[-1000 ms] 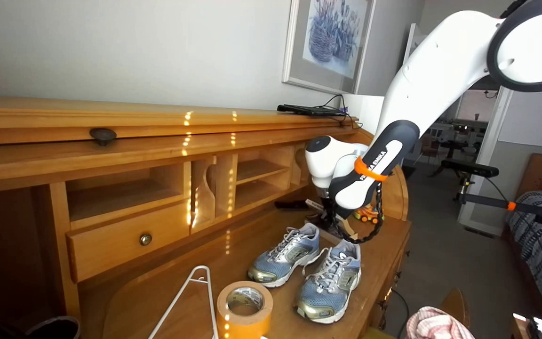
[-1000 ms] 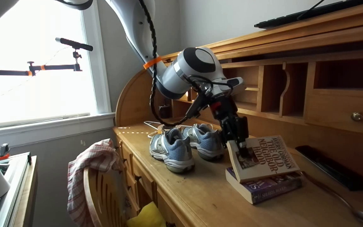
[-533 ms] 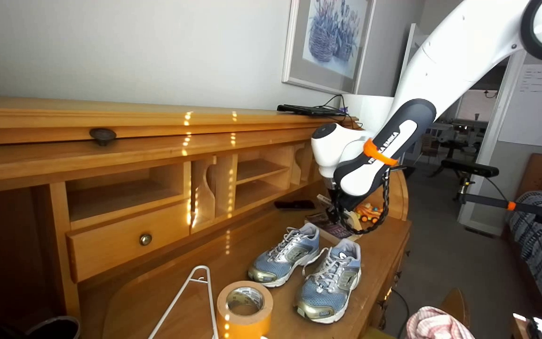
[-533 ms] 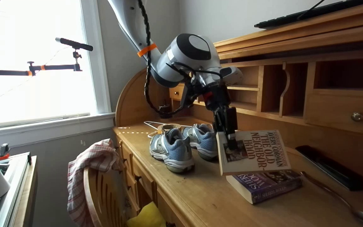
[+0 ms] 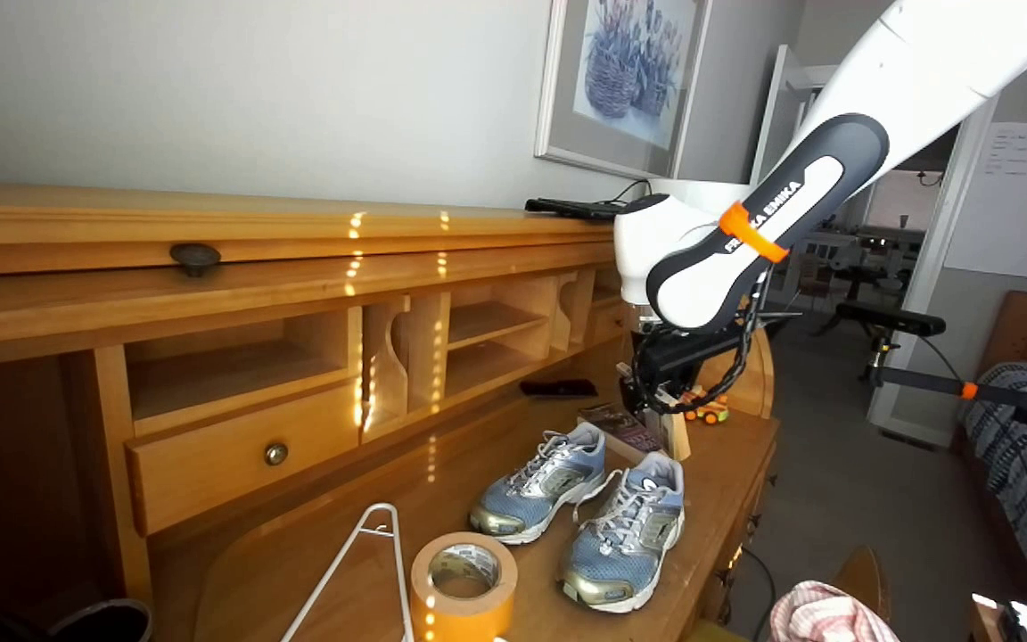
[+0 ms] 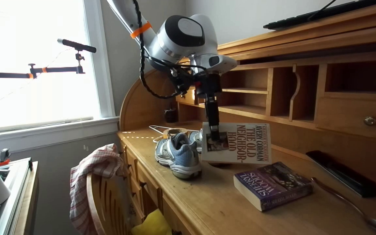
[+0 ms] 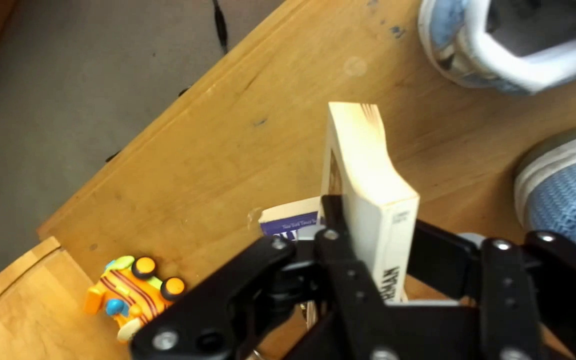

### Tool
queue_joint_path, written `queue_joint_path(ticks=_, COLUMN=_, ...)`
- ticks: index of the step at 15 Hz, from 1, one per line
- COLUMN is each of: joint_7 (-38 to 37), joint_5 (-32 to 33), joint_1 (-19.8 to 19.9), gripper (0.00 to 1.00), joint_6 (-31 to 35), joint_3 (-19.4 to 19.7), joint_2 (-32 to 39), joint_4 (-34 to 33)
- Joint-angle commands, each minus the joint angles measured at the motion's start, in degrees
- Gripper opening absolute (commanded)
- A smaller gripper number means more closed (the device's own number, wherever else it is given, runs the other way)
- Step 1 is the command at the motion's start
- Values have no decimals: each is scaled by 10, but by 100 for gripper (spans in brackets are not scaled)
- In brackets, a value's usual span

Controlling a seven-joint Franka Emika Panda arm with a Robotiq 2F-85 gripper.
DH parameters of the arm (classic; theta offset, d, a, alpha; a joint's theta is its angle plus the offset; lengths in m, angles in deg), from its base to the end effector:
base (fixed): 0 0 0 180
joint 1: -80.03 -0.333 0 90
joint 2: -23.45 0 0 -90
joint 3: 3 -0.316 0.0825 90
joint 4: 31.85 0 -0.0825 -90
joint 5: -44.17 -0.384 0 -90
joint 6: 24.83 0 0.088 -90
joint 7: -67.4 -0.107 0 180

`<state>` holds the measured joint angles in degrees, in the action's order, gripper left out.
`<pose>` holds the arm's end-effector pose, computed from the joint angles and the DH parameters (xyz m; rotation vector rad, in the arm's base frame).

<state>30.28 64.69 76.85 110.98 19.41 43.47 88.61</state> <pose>0.5429 -0.1908 0.2598 2.5965 -0.9454 -0.0152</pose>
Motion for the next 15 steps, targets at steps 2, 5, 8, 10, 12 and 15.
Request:
queue_joint_path(ticks=2, joint_7=-68, joint_5=-38, joint_1=25, gripper=6, joint_6=27, joint_3=-33, joint_2=-68, joint_4=53)
queue_joint_path(ticks=5, joint_7=-120, joint_5=-40, joint_1=34, gripper=6, joint_6=44, joint_3=-42, joint_2=-77, joint_4=55)
queue_joint_path(ticks=8, joint_7=-134, joint_5=-66, joint_1=47, gripper=6, joint_6=63, joint_3=-58, joint_2=-71, joint_4=48)
queue_joint_path(ticks=10, joint_7=-133, joint_5=-85, joint_1=53, gripper=6, joint_6=73, joint_3=-68, joint_2=-70, joint_4=47)
queue_joint_path(ticks=12, joint_7=-137, joint_5=-95, joint_1=53, gripper=6, joint_6=80, joint_3=-75, joint_2=-67, joint_4=46)
queue_joint_path(ticks=15, joint_7=-144, joint_5=-114, joint_1=51, gripper=6, joint_6=68, joint_3=-87, joint_2=-62, joint_4=42)
